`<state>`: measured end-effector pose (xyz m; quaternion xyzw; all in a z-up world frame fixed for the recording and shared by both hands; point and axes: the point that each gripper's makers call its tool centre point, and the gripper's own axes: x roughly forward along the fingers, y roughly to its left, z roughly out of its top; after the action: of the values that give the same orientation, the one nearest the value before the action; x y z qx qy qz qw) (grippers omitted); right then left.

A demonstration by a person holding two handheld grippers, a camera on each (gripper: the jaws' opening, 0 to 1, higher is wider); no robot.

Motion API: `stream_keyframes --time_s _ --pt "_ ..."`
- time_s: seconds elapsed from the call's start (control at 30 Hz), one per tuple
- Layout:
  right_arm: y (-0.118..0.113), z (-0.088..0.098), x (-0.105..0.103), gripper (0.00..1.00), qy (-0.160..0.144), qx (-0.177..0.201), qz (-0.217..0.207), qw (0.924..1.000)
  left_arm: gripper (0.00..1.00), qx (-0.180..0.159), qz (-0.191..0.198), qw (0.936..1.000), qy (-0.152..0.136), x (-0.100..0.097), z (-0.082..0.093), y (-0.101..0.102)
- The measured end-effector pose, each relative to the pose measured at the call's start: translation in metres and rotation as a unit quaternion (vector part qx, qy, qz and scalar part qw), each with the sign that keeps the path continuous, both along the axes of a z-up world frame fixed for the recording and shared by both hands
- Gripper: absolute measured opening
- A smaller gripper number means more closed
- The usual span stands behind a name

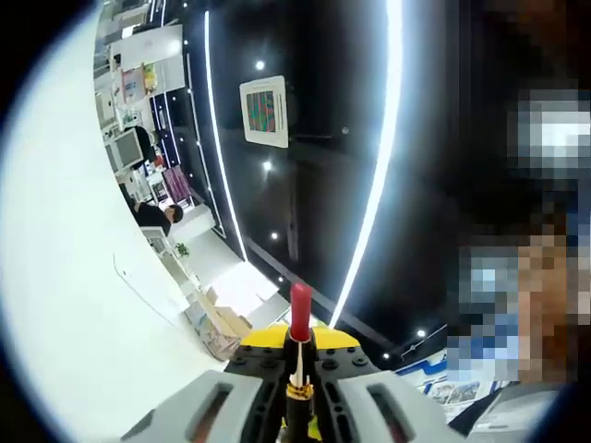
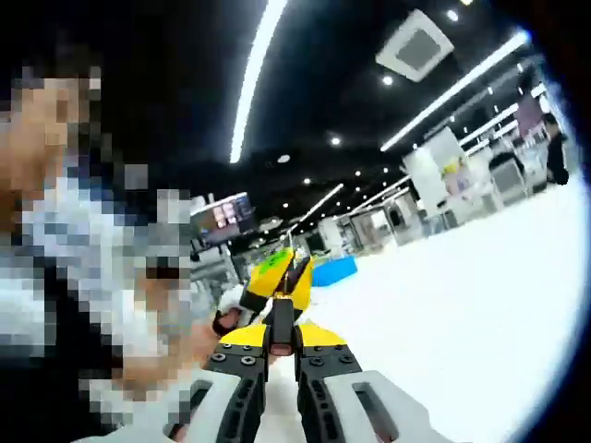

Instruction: Unscrew the lipstick cap, remove the lipstick, and put the cap back on the lipstick

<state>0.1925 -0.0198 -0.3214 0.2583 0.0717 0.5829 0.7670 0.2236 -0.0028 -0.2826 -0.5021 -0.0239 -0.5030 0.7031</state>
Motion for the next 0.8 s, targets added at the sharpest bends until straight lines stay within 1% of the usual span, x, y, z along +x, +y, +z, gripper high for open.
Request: stream_keyframes --time_s 0.07,0.13,0.23,0.33,0.4,0.5,0.6,0.63,0.67,0.73,0.8 --pt "0.001 -0.002 -0.001 0.10 0.042 0.023 0.018 0.9987 0.09 0.000 -0.001 1.0000 0.000 0.000 0.000 -0.001" --pt "0.002 -0.004 -0.002 0.10 0.060 0.031 0.026 0.9974 0.09 0.000 -0.003 1.0000 0.002 0.002 -0.002 0.000" --pt "0.003 -0.004 -0.003 0.10 0.063 0.032 0.030 0.9971 0.09 0.001 -0.004 1.0000 0.002 0.001 -0.002 0.000" --pt "0.005 -0.004 -0.008 0.10 0.059 0.030 0.036 0.9971 0.09 0.005 -0.005 1.0000 -0.004 0.000 0.000 0.000" --pt "0.004 -0.004 -0.007 0.10 0.059 0.030 0.039 0.9970 0.09 0.008 -0.005 0.9999 -0.006 0.003 0.000 0.001" --pt "0.005 -0.006 -0.009 0.10 0.057 0.027 0.040 0.9972 0.09 0.017 -0.005 0.9998 -0.006 0.004 -0.002 0.000" --pt "0.007 -0.011 -0.009 0.10 0.063 0.025 0.051 0.9964 0.09 0.034 -0.007 0.9994 -0.010 0.003 -0.004 -0.002" --pt "0.007 -0.012 -0.010 0.10 0.065 0.024 0.055 0.9961 0.09 0.044 -0.009 0.9989 -0.012 0.002 -0.005 -0.004" --pt "0.008 -0.014 -0.011 0.10 0.060 0.019 0.056 0.9964 0.09 0.058 -0.010 0.9981 -0.016 0.001 -0.006 -0.006" --pt "0.010 -0.019 -0.012 0.10 0.039 -0.002 0.053 0.9978 0.09 0.087 -0.012 0.9958 -0.028 -0.001 -0.008 -0.008" --pt "0.011 -0.020 -0.015 0.10 0.026 -0.016 0.051 0.9982 0.09 0.096 -0.013 0.9947 -0.036 -0.002 -0.007 -0.010"
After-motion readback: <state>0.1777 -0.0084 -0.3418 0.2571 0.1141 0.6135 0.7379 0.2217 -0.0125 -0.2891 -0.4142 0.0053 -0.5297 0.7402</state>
